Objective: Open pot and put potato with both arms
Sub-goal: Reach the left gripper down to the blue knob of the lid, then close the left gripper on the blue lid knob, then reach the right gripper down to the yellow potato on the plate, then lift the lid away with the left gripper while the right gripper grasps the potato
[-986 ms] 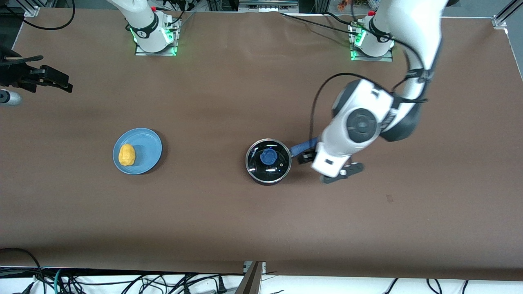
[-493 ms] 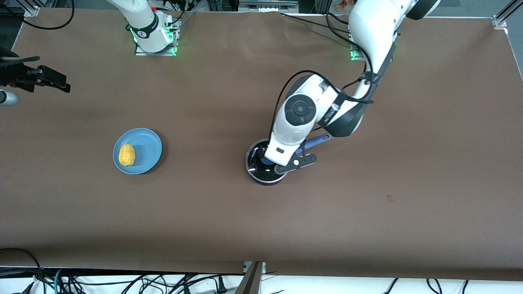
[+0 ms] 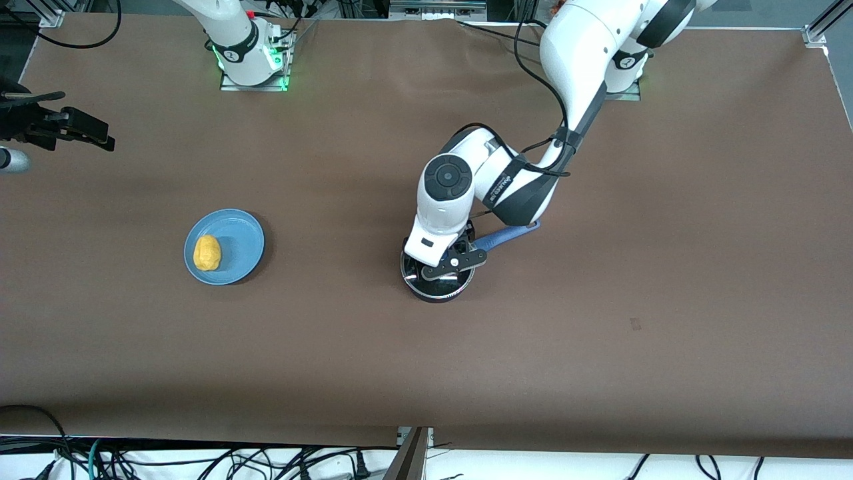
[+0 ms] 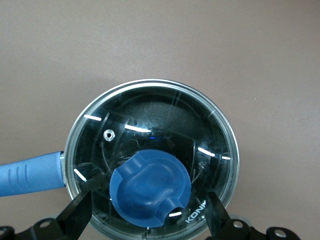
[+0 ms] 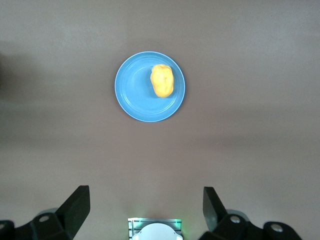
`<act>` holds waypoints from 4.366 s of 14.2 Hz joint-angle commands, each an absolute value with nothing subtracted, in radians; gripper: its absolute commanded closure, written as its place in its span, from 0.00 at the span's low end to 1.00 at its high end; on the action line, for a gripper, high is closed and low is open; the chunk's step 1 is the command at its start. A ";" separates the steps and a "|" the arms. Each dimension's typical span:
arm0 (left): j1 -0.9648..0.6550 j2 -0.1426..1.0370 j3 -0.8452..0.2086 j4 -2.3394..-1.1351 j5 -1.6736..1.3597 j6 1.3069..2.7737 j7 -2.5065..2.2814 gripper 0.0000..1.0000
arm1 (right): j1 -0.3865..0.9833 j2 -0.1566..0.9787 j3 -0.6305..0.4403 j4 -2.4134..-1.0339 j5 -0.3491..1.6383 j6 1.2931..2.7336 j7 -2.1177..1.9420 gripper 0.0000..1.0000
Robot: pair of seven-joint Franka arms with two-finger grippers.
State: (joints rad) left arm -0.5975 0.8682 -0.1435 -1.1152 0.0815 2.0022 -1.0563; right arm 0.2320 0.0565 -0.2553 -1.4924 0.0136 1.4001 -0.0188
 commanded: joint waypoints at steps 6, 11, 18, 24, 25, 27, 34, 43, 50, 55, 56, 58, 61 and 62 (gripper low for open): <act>-0.630 0.904 -0.121 -1.068 0.138 1.994 -1.094 0.00 | 0.230 0.031 -0.255 -1.513 0.008 1.394 -0.023 0.00; -0.630 0.902 -0.091 -1.063 0.138 1.997 -1.094 0.02 | 0.230 0.031 -0.255 -1.513 0.008 1.396 -0.023 0.00; -0.632 0.907 -0.081 -1.051 0.140 2.006 -1.134 0.12 | 0.224 0.055 -0.256 -1.500 -0.002 1.439 -0.028 0.00; -0.647 0.920 -0.078 -1.049 0.140 2.019 -1.155 0.17 | 0.218 0.170 -0.253 -1.503 -0.003 1.381 -0.025 0.00; -0.647 0.920 -0.078 -1.049 0.140 2.019 -1.155 0.29 | 0.216 0.173 -0.255 -1.511 0.003 1.381 -0.023 0.00; -0.647 0.920 -0.072 -1.049 0.141 2.013 -1.155 0.33 | 0.212 0.167 -0.255 -1.567 0.037 1.388 -0.026 0.00; -0.644 0.907 -0.071 -1.045 0.146 1.988 -1.152 0.37 | 0.213 0.294 -0.252 -1.867 0.021 1.946 -0.081 0.00; -0.551 0.746 -0.075 -1.136 0.144 1.925 -0.943 0.37 | 0.222 0.525 -0.235 -1.914 0.040 2.302 -0.189 0.05; -0.246 0.493 -0.080 -1.542 0.112 2.122 -0.380 0.38 | 0.218 0.541 -0.233 -1.933 0.090 2.309 -0.189 0.37; -0.014 0.368 -0.080 -1.820 0.109 2.224 0.009 0.38 | 0.224 0.534 -0.221 -1.860 0.100 2.226 -0.148 0.70; 0.029 0.365 -0.080 -1.850 0.109 2.253 0.055 0.38 | 0.224 0.534 -0.210 -1.815 0.124 2.168 -0.108 0.70; 0.081 0.364 -0.077 -1.891 0.109 2.287 0.130 0.39 | 0.222 0.541 -0.206 -1.754 0.176 2.077 -0.043 0.70; 0.156 0.368 -0.075 -1.982 0.109 2.400 0.198 0.40 | 0.232 0.540 -0.161 -1.703 0.308 2.020 0.075 0.70; 0.187 0.379 -0.075 -1.985 0.109 2.413 0.222 0.40 | 0.232 0.540 -0.134 -1.683 0.325 1.997 0.159 0.70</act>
